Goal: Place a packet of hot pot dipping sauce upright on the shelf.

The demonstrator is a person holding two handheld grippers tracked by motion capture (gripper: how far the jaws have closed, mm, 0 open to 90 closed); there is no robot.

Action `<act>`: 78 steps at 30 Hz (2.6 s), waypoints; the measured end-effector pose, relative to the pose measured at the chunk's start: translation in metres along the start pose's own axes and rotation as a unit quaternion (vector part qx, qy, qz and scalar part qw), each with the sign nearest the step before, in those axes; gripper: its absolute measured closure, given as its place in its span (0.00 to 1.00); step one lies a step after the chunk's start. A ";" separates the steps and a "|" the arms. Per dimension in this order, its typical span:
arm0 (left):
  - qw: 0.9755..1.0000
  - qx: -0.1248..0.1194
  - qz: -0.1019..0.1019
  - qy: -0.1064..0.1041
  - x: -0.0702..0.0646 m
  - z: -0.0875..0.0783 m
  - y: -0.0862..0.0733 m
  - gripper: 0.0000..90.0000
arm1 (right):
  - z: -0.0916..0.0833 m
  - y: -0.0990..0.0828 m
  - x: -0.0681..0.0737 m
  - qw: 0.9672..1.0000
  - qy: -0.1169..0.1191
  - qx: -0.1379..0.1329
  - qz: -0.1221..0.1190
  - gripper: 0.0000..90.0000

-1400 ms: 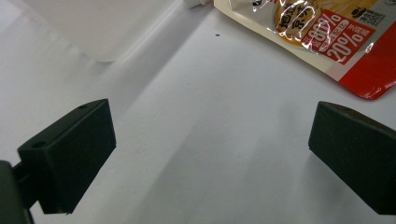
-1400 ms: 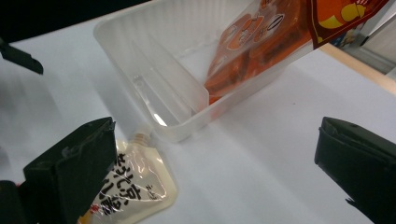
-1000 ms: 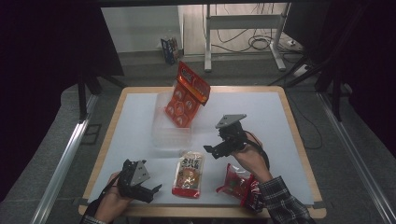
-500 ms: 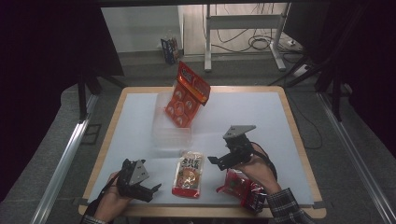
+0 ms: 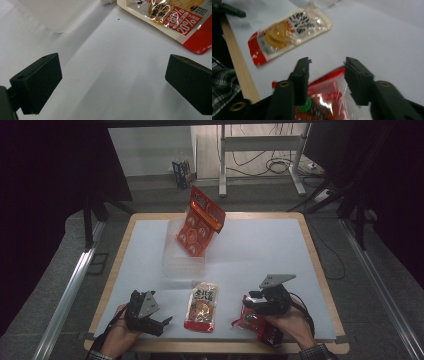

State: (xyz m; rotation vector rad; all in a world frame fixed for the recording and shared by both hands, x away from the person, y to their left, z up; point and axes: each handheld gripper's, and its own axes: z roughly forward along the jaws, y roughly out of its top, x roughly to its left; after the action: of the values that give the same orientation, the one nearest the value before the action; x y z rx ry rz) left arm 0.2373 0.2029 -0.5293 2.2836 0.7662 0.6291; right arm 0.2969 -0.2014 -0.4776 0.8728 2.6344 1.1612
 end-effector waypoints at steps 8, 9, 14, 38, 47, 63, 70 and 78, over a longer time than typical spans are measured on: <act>1.000 0.001 0.000 0.002 0.000 0.000 0.000 0.01 | -0.015 -0.026 0.014 0.999 -0.026 0.036 -0.020 0.98; 1.000 0.002 0.000 0.003 0.000 0.000 0.000 0.01 | -0.016 -0.031 0.015 0.999 -0.022 0.040 -0.017 0.98; 1.000 0.001 -0.001 0.004 0.000 0.000 0.000 0.01 | -0.017 -0.048 0.021 0.997 -0.025 0.068 -0.006 0.98; 1.000 -0.005 0.022 -0.022 -0.015 0.009 0.014 0.01 | 0.001 -0.048 0.031 0.993 -0.088 0.079 -0.022 0.99; 0.999 -0.016 0.021 -0.046 -0.022 0.015 0.022 0.01 | 0.019 -0.032 0.020 0.993 -0.091 0.072 -0.032 0.99; 0.996 -0.039 0.001 -0.081 -0.023 0.016 0.027 0.02 | 0.046 0.001 -0.007 0.981 -0.151 0.106 -0.056 0.99; 0.986 -0.075 -0.003 -0.151 -0.023 0.025 0.046 0.04 | 0.032 -0.002 -0.018 0.990 -0.116 0.081 -0.010 0.84; 0.981 -0.100 0.003 -0.167 -0.019 0.038 0.072 0.23 | 0.018 -0.007 -0.021 0.993 -0.108 0.039 0.003 0.64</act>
State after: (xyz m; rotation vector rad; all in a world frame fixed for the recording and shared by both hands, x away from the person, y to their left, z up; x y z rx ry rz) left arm 0.2720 0.1292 -0.5090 2.1306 0.5099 0.2950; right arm 0.3169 -0.2055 -0.4978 0.9622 2.5156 0.9129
